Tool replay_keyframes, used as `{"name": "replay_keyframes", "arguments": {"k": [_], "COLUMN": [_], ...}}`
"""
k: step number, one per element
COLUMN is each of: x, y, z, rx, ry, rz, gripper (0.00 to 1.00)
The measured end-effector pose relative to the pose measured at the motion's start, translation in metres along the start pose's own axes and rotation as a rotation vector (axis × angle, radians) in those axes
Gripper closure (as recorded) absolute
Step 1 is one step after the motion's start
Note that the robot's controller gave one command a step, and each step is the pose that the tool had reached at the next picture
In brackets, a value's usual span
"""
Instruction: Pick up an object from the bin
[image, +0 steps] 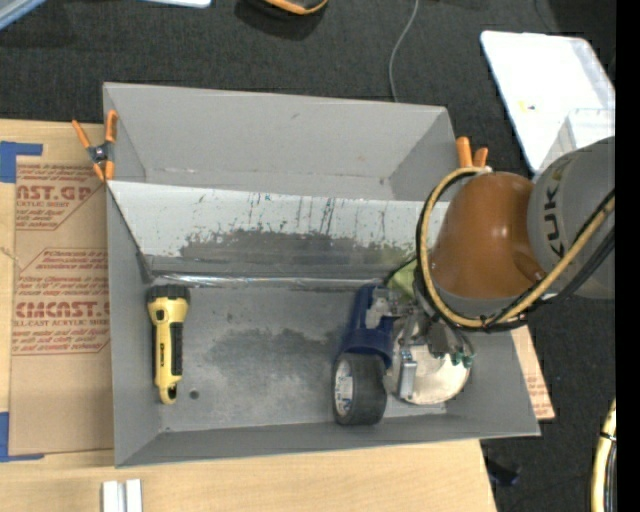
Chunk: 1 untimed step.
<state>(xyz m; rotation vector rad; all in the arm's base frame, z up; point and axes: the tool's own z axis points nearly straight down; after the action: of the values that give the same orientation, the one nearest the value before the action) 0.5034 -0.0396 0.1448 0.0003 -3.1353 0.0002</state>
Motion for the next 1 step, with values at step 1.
{"name": "replay_keyframes", "arguments": {"k": [1], "x": [-0.0018], "y": [0.0], "z": [-0.0043], "rx": [0.001], "ry": [-0.007], "rz": [0.0], "gripper": [0.0]}}
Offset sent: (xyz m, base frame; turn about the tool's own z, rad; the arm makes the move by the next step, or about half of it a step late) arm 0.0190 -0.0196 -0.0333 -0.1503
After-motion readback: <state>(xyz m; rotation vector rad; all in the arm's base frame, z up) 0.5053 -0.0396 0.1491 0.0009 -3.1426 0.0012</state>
